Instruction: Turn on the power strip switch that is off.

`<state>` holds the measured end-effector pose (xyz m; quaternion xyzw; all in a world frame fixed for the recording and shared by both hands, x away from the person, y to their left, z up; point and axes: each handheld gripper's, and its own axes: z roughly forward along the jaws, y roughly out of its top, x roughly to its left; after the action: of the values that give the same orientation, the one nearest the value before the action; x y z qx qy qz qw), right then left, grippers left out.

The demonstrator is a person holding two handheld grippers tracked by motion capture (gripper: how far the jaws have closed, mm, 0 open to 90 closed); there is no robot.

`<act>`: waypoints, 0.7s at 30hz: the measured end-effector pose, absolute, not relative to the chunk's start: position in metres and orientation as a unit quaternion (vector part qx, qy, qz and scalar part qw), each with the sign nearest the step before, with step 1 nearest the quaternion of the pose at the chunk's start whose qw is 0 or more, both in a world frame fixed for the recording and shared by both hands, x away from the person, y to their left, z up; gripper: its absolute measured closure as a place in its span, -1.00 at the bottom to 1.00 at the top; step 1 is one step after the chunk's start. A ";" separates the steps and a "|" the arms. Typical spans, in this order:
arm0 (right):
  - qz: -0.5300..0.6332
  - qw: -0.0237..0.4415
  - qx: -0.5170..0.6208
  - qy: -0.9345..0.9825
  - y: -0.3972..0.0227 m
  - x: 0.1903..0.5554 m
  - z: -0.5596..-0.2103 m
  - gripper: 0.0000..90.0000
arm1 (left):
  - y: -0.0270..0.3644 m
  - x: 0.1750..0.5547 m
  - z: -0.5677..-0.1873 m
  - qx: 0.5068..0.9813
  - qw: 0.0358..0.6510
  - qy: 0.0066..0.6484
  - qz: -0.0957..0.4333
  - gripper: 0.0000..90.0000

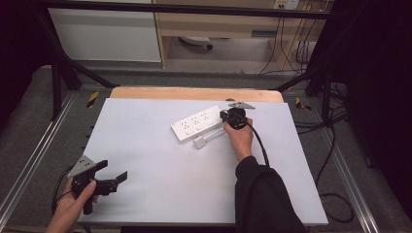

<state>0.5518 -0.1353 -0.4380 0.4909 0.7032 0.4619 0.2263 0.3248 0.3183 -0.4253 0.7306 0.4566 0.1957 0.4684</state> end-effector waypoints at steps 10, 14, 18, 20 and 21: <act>0.457 0.219 0.484 0.713 -0.125 0.550 -0.444 1.00 | 0.318 0.324 -0.425 0.734 0.469 0.452 0.193 -0.84; 0.457 0.217 0.482 0.715 -0.121 0.550 -0.447 1.00 | 0.317 0.324 -0.426 0.737 0.467 0.449 0.194 -0.83; 0.459 0.213 0.480 0.717 -0.118 0.549 -0.448 1.00 | 0.317 0.324 -0.426 0.736 0.466 0.451 0.193 -0.84; 0.459 0.212 0.480 0.717 -0.117 0.549 -0.449 1.00 | 0.317 0.324 -0.426 0.736 0.467 0.450 0.193 -0.84; 0.460 0.212 0.479 0.717 -0.116 0.549 -0.449 1.00 | 0.317 0.324 -0.426 0.737 0.467 0.450 0.193 -0.84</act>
<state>0.5485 -0.1165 -0.4486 0.4791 0.7169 0.4601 0.2117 0.3244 0.3166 -0.4260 0.7365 0.4502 0.1928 0.4666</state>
